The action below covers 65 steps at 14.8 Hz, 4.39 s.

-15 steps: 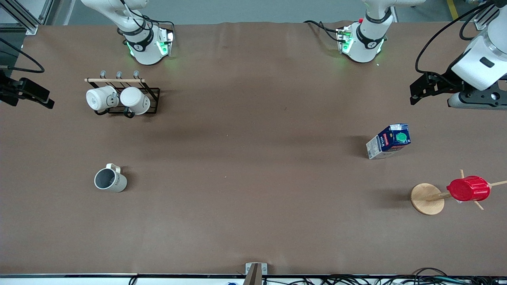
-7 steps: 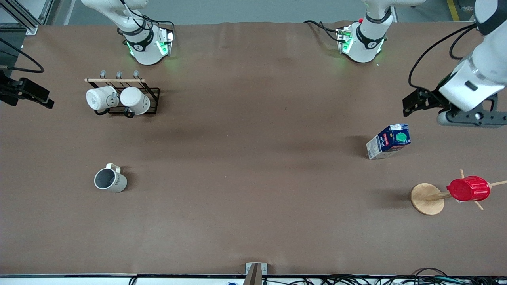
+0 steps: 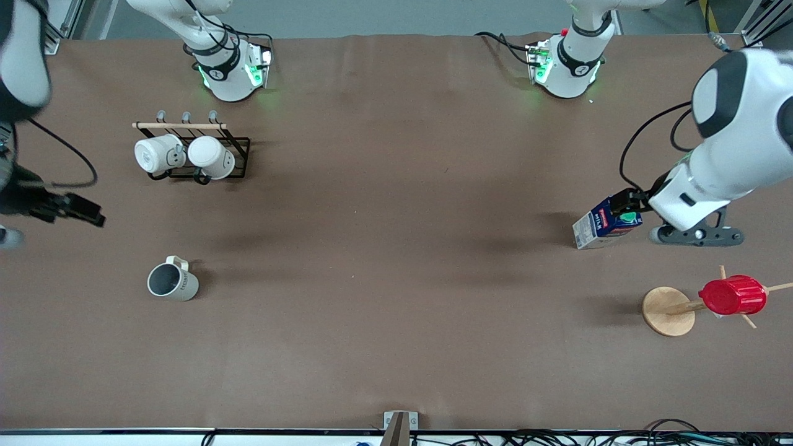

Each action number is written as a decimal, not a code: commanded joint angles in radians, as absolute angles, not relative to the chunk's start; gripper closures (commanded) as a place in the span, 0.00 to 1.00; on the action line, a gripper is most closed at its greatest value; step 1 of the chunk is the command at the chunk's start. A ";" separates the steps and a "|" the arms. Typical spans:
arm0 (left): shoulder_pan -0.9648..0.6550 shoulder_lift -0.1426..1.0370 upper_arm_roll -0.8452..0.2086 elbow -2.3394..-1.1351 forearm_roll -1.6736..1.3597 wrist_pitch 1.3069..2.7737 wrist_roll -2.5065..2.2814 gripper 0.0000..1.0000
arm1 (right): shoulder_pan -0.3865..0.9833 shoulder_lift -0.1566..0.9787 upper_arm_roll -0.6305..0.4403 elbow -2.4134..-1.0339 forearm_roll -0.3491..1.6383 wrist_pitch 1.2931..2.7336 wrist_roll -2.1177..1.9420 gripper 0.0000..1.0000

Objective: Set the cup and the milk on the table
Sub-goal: 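Grasp the milk carton with the left gripper while the right gripper reaches the cup, then close the right gripper on the white cup rim, then carry the cup with the right gripper while the left gripper carries the carton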

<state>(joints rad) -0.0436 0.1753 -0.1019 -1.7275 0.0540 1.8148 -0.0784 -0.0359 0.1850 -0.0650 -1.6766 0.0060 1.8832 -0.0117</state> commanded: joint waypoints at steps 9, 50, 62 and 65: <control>0.018 0.184 -0.104 -1.951 0.081 2.003 -0.063 0.00 | -0.052 0.469 -0.078 -1.769 0.006 2.287 -0.126 0.00; 0.032 0.213 -0.268 -1.724 0.022 1.841 -0.089 0.78 | 0.483 0.725 0.307 -1.450 -0.244 2.209 0.988 1.00; -0.285 0.420 -0.288 -1.550 0.020 1.842 -0.533 0.78 | 0.508 0.762 0.316 -1.448 -0.290 2.260 1.089 0.00; -0.331 0.482 -0.288 -1.491 0.023 1.842 -0.612 0.78 | 0.454 0.709 0.363 -1.451 -0.285 2.238 1.088 0.00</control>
<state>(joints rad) -0.3081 0.4259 -0.2937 -1.5676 0.0180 1.8655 -0.5685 0.5080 0.7608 0.3148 -1.4391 -0.2578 2.2678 1.0597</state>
